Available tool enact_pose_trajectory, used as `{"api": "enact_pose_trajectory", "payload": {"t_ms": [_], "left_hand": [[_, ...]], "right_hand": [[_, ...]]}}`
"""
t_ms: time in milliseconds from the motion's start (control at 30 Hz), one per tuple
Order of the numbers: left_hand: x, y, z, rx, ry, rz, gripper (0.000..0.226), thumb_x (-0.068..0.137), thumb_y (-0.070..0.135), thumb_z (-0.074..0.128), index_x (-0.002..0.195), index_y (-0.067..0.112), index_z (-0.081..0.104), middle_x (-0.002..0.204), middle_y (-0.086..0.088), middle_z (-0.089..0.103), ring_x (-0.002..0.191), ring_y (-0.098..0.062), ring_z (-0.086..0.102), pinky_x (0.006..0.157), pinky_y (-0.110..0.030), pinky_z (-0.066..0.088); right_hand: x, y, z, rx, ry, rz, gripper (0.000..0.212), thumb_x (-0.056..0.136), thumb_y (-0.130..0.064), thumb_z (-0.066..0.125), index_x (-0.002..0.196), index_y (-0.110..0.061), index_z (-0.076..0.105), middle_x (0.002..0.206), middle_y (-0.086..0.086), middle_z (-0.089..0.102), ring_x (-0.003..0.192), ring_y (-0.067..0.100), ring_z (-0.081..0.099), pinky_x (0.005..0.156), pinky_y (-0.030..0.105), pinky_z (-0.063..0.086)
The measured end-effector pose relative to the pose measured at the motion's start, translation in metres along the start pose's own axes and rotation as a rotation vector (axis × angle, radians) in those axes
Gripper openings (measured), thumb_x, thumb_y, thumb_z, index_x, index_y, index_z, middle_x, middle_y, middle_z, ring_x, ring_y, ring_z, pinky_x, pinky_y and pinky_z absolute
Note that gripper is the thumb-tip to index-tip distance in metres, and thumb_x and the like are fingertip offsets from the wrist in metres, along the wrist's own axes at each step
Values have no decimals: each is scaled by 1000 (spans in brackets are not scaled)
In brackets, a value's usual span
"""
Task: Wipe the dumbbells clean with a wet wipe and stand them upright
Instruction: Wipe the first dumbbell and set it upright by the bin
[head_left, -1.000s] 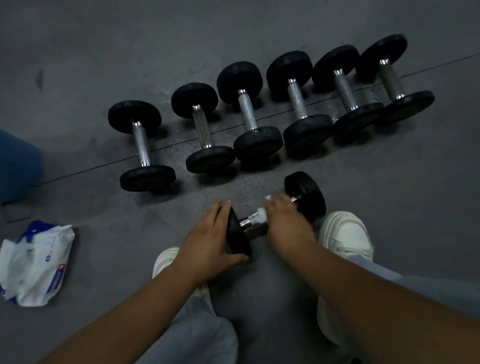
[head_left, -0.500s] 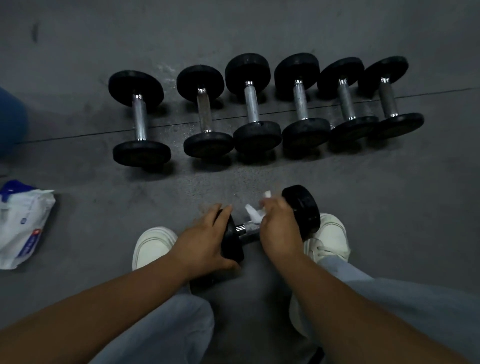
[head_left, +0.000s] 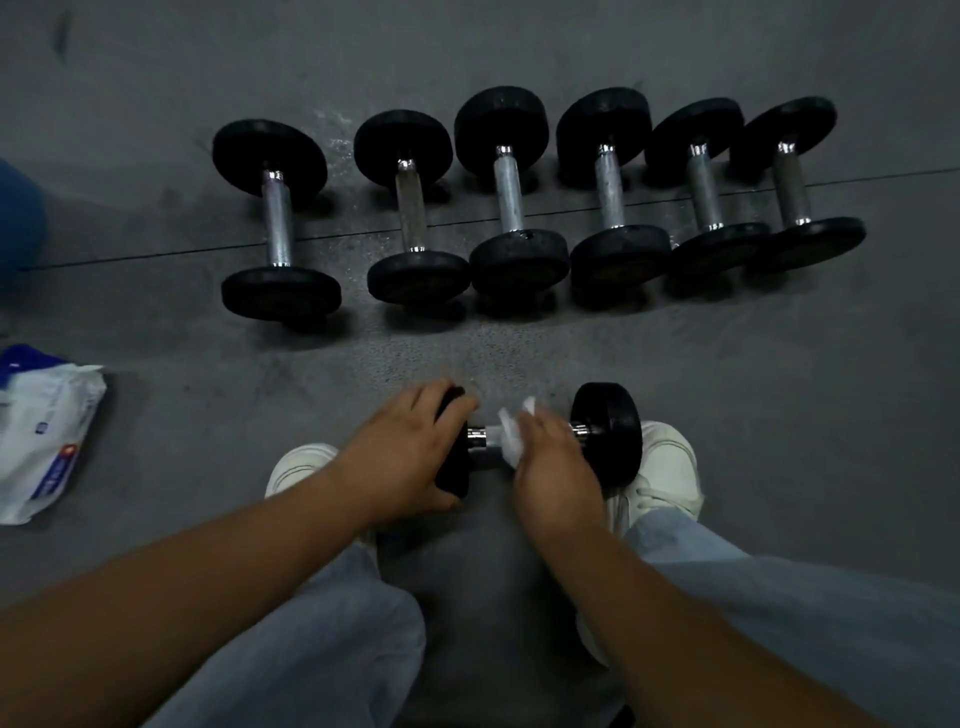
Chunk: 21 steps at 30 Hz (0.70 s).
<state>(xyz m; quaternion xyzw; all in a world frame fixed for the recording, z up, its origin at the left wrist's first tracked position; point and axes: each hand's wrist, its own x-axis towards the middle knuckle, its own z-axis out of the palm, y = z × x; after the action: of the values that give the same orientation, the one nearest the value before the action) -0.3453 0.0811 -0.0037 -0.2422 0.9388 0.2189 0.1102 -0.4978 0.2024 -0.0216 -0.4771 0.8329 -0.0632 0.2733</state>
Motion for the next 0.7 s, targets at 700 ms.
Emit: {"api": "enact_pose_trajectory", "payload": {"t_ms": [700], "left_hand": [[23, -13, -23, -94, -40, -184, 115, 74, 55, 73, 157, 17, 3, 165, -6, -3, 150, -26, 11, 119, -44, 26]], "right_hand": [[47, -20, -26, 9, 113, 96, 56, 93, -27, 52, 144, -11, 38, 147, 9, 36, 140, 25, 26, 101, 38, 40]]}}
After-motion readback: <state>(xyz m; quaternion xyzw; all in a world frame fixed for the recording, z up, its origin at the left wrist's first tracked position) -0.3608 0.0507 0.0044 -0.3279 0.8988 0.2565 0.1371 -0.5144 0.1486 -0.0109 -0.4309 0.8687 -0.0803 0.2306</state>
